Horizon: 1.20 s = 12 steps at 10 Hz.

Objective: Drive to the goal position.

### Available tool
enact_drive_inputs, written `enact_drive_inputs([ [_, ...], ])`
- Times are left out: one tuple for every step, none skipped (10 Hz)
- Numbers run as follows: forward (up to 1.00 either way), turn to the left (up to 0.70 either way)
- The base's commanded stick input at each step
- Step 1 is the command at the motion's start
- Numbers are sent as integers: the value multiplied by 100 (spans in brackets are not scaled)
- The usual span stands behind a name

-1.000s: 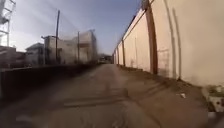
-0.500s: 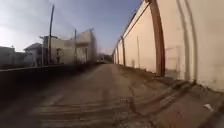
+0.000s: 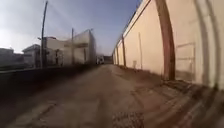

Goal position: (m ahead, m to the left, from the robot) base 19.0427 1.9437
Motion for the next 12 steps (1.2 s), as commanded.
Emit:
enact_drive_inputs([
  [100, 0],
  [100, 0],
  [100, 0],
  [100, 0],
  [100, 0],
  [100, 0],
  [100, 0],
  [100, 0],
  [100, 0],
  [100, 0],
  [100, 0],
  [100, 0],
])
